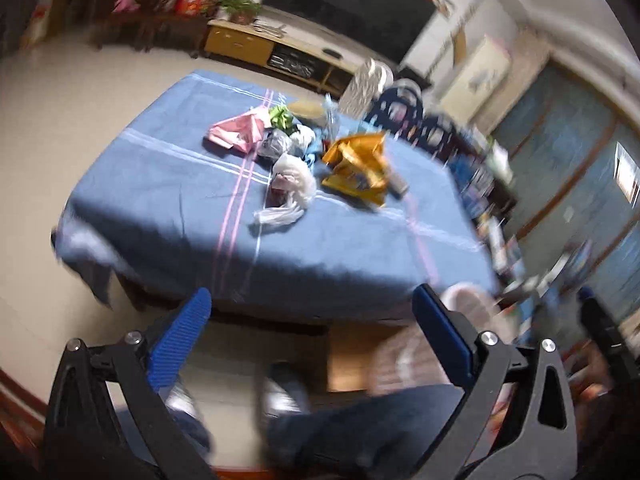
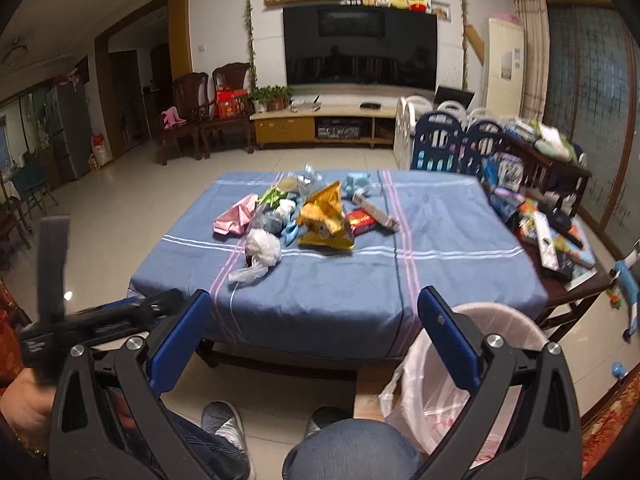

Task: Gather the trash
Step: 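Grasp the white plastic bag with the left tool while the right tool grasps the yellow chip bag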

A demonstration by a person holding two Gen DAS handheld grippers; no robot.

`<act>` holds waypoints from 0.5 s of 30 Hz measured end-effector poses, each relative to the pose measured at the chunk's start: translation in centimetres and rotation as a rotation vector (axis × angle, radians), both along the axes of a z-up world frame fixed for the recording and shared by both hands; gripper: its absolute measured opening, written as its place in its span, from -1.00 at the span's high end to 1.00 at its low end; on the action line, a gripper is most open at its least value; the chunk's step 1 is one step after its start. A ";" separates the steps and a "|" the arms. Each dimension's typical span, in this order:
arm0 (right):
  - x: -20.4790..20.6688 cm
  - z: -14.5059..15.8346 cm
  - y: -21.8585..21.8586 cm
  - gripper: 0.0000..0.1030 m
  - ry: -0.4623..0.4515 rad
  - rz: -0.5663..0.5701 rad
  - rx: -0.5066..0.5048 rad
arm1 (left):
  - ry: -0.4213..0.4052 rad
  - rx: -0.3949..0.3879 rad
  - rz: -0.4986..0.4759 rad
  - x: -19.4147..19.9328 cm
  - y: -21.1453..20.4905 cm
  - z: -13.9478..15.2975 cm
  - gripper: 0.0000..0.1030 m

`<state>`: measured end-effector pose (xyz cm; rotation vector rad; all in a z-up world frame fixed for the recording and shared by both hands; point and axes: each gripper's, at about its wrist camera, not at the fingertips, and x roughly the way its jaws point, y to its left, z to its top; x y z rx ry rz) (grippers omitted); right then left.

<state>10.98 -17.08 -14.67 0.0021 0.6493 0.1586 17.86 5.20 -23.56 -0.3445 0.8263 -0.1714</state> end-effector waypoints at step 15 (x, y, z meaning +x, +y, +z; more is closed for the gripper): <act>24.8 -10.9 -0.6 -0.94 0.142 -0.079 0.091 | 0.185 0.292 -0.037 19.2 -4.1 -8.2 -0.95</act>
